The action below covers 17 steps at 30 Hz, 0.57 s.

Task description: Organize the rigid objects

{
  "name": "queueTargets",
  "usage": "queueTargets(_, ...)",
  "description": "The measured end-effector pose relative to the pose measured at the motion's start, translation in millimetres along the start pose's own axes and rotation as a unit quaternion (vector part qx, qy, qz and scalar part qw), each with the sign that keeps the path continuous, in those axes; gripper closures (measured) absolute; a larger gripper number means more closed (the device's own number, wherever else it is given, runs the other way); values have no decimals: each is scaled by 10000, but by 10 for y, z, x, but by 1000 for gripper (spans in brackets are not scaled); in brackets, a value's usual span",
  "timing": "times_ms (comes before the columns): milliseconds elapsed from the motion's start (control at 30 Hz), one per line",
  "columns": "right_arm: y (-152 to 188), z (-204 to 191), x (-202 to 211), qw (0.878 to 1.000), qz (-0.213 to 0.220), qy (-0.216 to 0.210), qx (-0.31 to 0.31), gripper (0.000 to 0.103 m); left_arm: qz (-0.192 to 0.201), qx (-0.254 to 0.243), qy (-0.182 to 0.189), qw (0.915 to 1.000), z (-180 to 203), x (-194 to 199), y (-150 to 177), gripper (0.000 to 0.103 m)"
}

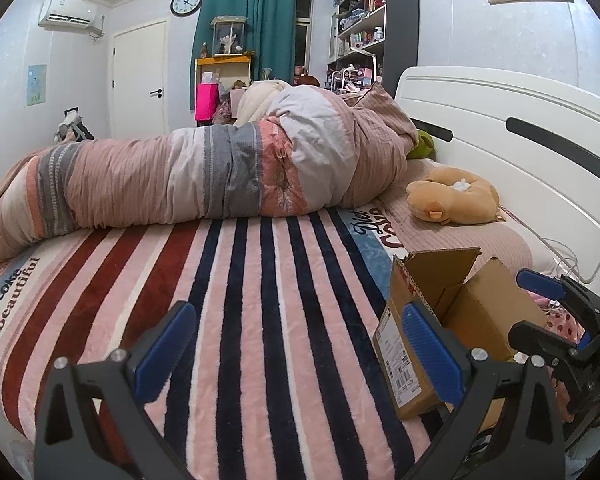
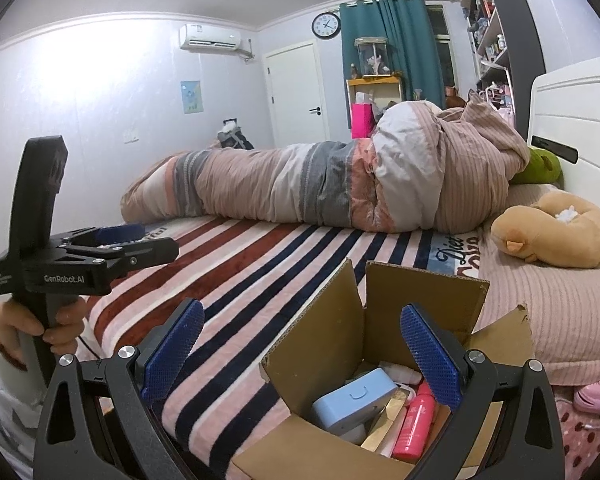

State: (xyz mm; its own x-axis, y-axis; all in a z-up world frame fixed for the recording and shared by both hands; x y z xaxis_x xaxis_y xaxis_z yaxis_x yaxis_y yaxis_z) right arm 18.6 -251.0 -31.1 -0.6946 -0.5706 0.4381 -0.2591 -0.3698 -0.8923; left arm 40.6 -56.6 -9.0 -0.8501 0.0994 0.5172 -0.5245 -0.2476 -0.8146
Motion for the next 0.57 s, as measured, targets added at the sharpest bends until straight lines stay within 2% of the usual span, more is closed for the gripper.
queueTargets(567,8,-31,6,10000,-15,48,-65,4,-1,13,-4,10000,8,-8,15,1)
Point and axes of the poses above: each gripper's, at about its wrist camera, not at the fingertips, and x roughly against the way its jaws point, z to its right, y to its underside, the point moved 5 cm from there along -x, roughly the way its jaws point, and after that the axes turned 14 degrees about x, right-handed, at the moved point
